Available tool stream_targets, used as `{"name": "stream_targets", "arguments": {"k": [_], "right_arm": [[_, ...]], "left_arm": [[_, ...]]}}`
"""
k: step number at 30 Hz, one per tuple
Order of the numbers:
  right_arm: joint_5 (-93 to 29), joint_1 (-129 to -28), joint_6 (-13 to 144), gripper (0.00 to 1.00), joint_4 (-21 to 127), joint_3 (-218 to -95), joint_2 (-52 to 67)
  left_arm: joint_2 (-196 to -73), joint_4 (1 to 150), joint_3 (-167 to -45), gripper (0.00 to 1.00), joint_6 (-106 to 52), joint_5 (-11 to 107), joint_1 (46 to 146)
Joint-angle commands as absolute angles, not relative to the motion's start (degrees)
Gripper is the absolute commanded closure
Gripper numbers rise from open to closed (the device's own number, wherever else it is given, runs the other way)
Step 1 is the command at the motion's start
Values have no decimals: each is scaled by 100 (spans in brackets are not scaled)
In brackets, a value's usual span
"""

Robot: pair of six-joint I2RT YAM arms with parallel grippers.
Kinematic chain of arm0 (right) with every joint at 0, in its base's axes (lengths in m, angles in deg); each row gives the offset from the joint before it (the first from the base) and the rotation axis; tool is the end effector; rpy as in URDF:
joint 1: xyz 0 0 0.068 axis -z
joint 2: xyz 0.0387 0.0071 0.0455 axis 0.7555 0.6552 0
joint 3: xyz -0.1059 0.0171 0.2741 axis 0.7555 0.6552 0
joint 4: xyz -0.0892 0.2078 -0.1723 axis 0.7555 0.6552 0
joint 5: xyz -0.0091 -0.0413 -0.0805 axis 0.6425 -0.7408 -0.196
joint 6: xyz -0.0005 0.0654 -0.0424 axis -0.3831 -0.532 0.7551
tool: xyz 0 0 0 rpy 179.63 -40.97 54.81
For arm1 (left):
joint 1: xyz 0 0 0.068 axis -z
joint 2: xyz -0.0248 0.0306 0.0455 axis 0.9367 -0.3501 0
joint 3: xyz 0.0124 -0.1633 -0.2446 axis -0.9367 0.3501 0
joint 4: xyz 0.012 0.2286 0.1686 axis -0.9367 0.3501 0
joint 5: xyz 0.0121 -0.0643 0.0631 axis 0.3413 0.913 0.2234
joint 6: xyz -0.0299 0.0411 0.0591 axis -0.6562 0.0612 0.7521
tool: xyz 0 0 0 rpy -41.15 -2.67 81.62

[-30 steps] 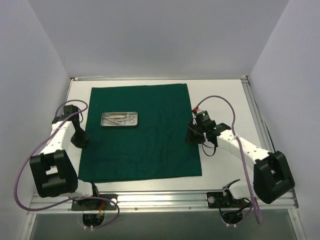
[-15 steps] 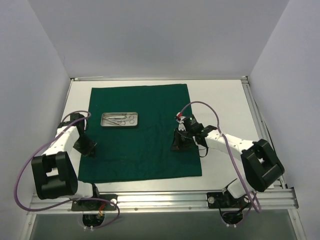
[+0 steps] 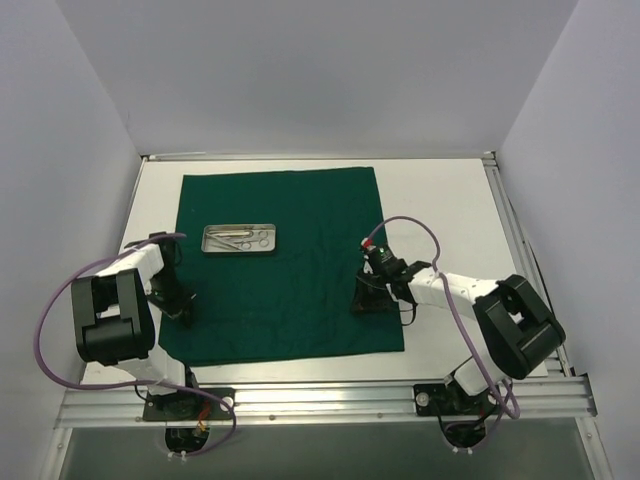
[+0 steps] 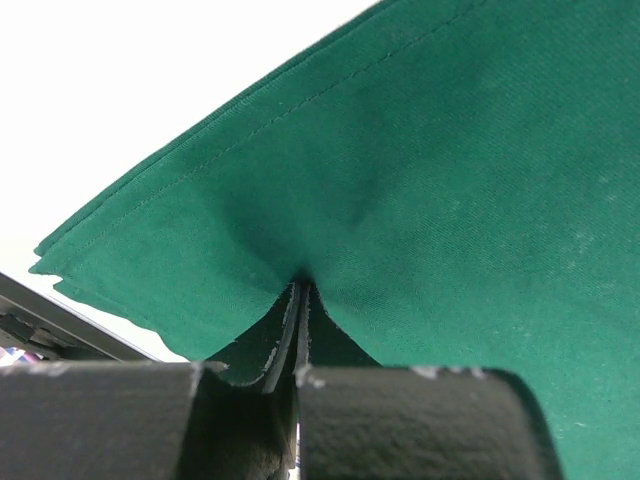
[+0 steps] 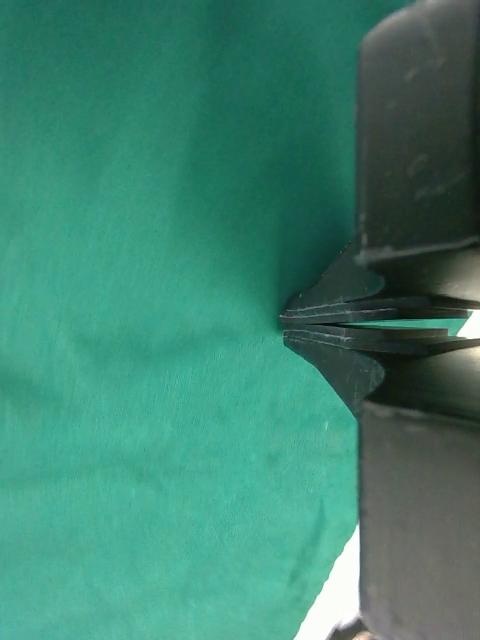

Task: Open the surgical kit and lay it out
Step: Smooth out the surgical kit at the center of the board.

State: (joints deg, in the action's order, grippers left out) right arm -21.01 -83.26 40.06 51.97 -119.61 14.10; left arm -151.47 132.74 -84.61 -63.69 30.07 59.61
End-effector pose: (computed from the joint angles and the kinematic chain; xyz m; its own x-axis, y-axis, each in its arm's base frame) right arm 0.2551 0.1989 0.1364 -0.8963 0.0001 -0.4435 -0.2759 0.7829 0.5577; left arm 0.2525 0.0553 0.1261 -0.5437 -0.8382 -0.0428 -0.8273 0.5267 0.1954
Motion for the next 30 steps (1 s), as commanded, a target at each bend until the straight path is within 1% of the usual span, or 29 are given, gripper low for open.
{"name": "stream_targets", "arguments": {"k": [1, 12, 16, 20, 24, 26, 30], "right_arm": [[-3243, -8317, 3869, 100, 6253, -11659, 1216], [-3498, -8361, 3719, 100, 6729, -11668, 759], [-3411, -8448, 3728, 100, 7019, -12018, 417], [-3367, -8431, 3938, 100, 7090, -12983, 389], [-3358, -8247, 4385, 100, 6740, -13969, 1081], [-3341, -8142, 4571, 100, 6624, -14382, 1425], [-2998, -7764, 5019, 100, 6265, -15575, 2618]], "left_arm": [[-15267, 13203, -8441, 98, -6508, 2605, 5869], [-15021, 13475, -8730, 98, -6402, 2298, 5588], [-14767, 13703, -9012, 98, -6174, 2516, 5623], [-14030, 13810, -9362, 98, -6086, 2526, 5798], [-13729, 13626, -9934, 98, -5770, 2351, 5957], [-13703, 13205, -10066, 97, -5629, 2420, 5966], [-13957, 12344, -10312, 98, -5034, 2640, 5957]]}}
